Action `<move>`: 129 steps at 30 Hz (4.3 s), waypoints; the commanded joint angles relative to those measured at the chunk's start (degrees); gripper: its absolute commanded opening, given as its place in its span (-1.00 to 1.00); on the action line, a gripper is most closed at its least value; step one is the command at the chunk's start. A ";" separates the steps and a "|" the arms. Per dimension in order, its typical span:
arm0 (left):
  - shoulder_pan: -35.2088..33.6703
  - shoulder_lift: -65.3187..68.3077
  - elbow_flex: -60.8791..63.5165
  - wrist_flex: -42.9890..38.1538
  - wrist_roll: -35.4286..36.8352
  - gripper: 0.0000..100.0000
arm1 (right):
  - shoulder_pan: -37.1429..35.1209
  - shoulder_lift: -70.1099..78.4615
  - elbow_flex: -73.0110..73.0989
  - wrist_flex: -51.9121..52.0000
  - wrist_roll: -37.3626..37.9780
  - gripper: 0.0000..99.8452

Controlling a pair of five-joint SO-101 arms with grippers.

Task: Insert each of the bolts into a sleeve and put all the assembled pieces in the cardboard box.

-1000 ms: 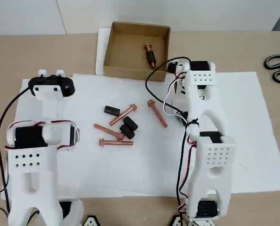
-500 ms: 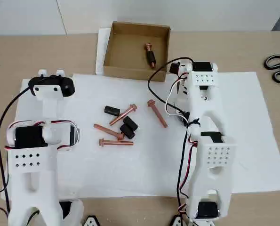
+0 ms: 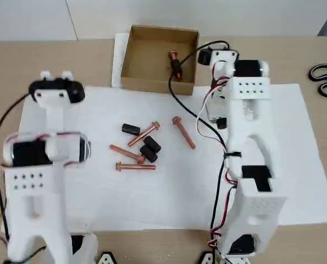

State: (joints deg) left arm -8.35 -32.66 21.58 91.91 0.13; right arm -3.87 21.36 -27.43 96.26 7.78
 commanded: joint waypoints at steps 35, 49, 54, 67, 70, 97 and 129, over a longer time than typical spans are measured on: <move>36.57 82.37 -75.82 5.71 45.27 -0.74 | 24.13 -13.58 13.89 -0.13 -0.44 -0.99; 35.43 82.81 -78.64 1.58 55.74 -0.74 | 24.04 -13.49 13.89 -0.40 -0.44 -0.99; 35.25 86.07 -78.99 1.58 58.81 -0.74 | 24.04 -13.49 14.15 -0.40 -0.44 -0.99; 35.25 88.88 -79.08 0.26 61.98 -0.74 | 24.13 -13.41 14.15 -0.40 -0.44 -0.99; 35.25 88.79 -79.08 -0.09 61.98 -0.76 | 24.13 -13.41 14.24 -0.40 -0.44 -0.99; 39.38 89.05 -86.20 7.21 10.73 -0.99 | 24.13 -13.41 17.23 -1.63 -0.44 -0.99; 39.38 93.63 -85.67 4.92 7.47 -0.86 | 24.13 -13.41 17.23 -1.45 -0.53 -0.99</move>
State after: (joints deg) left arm 30.95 60.88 -61.41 97.71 7.16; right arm 20.04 11.43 -9.93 95.03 7.69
